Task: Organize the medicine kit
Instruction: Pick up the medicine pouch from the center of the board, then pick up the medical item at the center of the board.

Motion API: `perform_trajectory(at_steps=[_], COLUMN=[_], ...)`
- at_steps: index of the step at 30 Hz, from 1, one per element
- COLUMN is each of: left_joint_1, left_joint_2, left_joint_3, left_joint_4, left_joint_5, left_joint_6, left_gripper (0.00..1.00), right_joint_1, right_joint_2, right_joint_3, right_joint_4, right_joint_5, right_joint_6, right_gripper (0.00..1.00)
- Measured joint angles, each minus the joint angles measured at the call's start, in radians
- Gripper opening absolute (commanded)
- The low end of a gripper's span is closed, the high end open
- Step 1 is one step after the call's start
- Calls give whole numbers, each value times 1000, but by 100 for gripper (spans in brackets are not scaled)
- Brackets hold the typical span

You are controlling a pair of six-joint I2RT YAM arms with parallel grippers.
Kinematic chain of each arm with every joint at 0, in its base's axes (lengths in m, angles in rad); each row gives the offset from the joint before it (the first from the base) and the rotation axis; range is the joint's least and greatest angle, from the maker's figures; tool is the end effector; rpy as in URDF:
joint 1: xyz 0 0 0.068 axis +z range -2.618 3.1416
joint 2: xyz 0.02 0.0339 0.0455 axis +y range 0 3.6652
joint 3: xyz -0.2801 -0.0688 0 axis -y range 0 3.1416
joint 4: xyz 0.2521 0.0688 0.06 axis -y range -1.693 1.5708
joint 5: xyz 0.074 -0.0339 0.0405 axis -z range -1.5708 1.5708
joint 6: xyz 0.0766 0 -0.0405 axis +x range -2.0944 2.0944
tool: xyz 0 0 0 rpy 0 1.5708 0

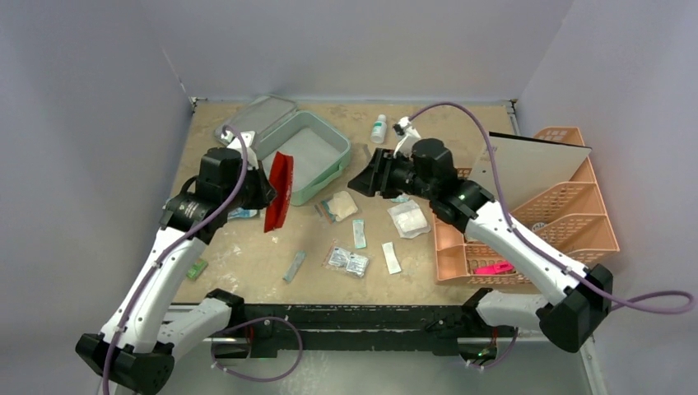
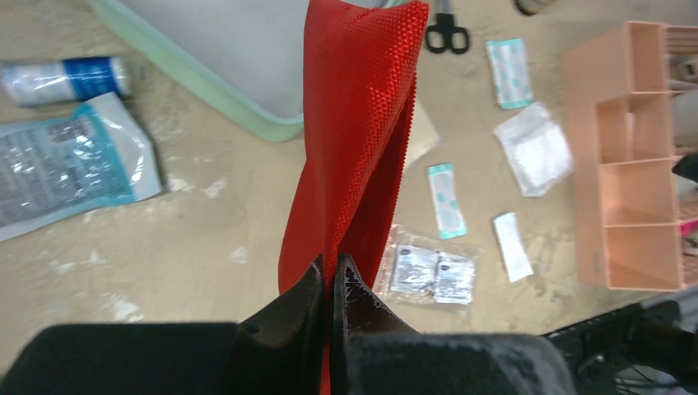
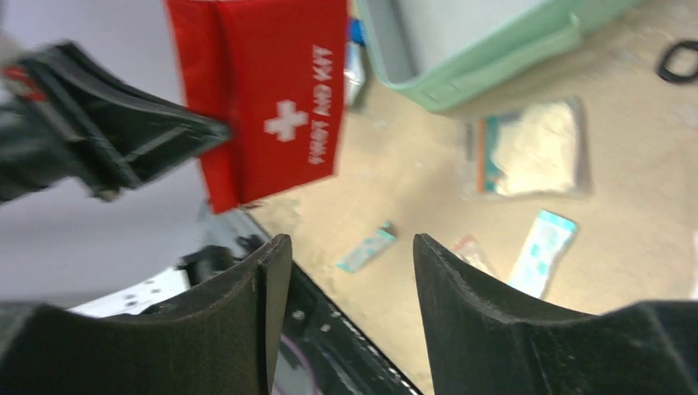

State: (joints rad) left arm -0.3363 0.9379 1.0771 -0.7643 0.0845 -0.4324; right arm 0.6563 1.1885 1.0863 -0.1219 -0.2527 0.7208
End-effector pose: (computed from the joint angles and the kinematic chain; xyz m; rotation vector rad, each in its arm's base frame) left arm 0.2032 -0.0779 0.3458 -0.0593 2.2419 -0.5179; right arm 0.2394 0.2085 0.3744 -0.1345 1.9535 1.1786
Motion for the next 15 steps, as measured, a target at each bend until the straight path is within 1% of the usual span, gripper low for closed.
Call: perform_trajectory(at_steps=[4, 6, 8, 11, 15], left_joint_1=[0, 0, 0, 0, 0], left_joint_2=[34, 29, 10, -65, -190], left_joint_3=[24, 24, 18, -27, -100], left_joint_4=[-61, -90, -97, -82, -63], left_joint_5=[-87, -124, -153, -178, -190], left_joint_6=[31, 41, 51, 56, 60], left_gripper=[0, 0, 0, 0, 0], right_joint_1=[48, 63, 83, 129, 165], right_joint_2=[80, 129, 180, 271, 355], right_joint_3=[43, 58, 74, 106, 118], right_joint_4=[-135, -199, -252, -316, -346], right_joint_5=[142, 209, 273, 347, 375], right_joint_6=[-73, -105, -132, -161, -175], right_gripper=[51, 51, 47, 42, 40])
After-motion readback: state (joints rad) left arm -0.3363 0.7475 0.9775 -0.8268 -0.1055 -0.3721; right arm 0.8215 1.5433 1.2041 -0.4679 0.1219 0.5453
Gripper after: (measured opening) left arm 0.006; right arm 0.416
